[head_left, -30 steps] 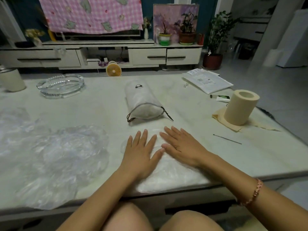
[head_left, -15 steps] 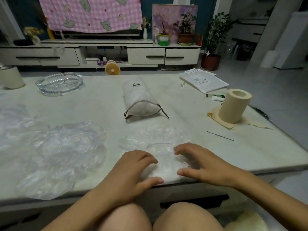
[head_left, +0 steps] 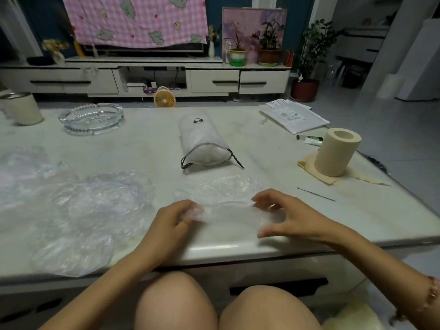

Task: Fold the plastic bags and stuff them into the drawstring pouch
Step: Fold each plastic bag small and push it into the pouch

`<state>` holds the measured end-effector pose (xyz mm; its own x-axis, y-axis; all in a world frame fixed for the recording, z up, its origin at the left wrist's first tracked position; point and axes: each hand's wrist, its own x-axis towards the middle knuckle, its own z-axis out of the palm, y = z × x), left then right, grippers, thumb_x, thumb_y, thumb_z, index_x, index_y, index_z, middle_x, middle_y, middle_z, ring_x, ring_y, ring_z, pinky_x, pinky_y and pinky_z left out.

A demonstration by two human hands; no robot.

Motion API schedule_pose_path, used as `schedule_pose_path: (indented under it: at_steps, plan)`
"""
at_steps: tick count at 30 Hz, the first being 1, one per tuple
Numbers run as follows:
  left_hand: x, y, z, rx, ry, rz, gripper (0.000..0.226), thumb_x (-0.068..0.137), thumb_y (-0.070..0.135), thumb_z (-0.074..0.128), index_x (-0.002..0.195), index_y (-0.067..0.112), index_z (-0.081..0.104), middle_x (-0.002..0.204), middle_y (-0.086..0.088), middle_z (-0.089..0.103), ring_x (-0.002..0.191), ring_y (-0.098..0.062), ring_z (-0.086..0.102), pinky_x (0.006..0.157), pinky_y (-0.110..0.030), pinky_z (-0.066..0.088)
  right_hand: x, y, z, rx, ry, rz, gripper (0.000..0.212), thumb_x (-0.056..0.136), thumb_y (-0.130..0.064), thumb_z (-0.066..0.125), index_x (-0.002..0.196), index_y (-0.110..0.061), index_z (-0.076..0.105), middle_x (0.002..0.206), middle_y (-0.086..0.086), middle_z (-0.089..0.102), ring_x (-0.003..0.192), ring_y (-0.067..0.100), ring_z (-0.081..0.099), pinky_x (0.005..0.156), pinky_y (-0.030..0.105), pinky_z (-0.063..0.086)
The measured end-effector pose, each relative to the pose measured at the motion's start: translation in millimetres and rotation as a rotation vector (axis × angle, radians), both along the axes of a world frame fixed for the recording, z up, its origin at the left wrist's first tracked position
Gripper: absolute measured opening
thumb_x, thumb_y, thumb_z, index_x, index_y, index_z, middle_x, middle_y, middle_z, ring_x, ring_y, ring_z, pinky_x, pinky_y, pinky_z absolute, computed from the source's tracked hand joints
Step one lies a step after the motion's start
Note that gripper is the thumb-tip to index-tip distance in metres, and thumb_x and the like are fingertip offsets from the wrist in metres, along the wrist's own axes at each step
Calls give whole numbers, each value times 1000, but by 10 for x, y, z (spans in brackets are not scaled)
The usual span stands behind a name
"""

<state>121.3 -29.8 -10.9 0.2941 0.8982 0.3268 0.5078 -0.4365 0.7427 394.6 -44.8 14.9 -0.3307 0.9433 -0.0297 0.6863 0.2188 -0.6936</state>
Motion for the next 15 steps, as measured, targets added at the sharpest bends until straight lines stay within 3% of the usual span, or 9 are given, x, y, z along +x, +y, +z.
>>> schedule_pose_path:
  at_steps: [2,4,7,9,13,15]
  plan:
    - [0,20,53,-55,-16,22,24,90,32,54,76,17,67,73,12,65,68,0,57,62,-15,41,7,35,2,161,-78,-5,24,78,-27,76,98,-24,64,91,-19,60,88,-15,52,75,13,38]
    - [15,33,86,-85,-36,70,26,95,23,55,73,14,67,67,11,66,63,3,57,59,-11,39,-23,80,34,218,26,-60,4,85,-22,68,81,-20,67,79,-13,62,77,-5,54,71,17,39]
    - [91,96,98,-112,-67,231,38,96,29,49,63,14,62,55,4,61,56,0,55,57,-12,38,-153,228,64,152,275,-181,17,89,-19,63,78,-7,69,74,1,65,68,5,52,69,21,40]
    - [157,157,86,-121,-16,364,45,97,33,46,58,13,54,53,4,56,56,-7,53,59,-23,38,-275,372,29,102,300,-261,23,93,-20,57,74,-10,65,70,2,62,65,8,52,68,25,40]
    - [251,248,81,-110,177,554,42,98,34,41,68,4,47,67,-8,56,69,-30,53,55,-32,32,-431,622,-88,112,-5,-485,41,96,-34,47,64,-8,48,67,8,55,68,22,50,60,30,32]
    - [290,289,92,-102,351,605,34,99,34,37,86,5,50,85,-12,60,82,-34,56,59,-31,32,-483,643,-119,155,-248,-517,41,97,-41,42,67,-13,44,77,8,58,79,29,54,63,33,34]
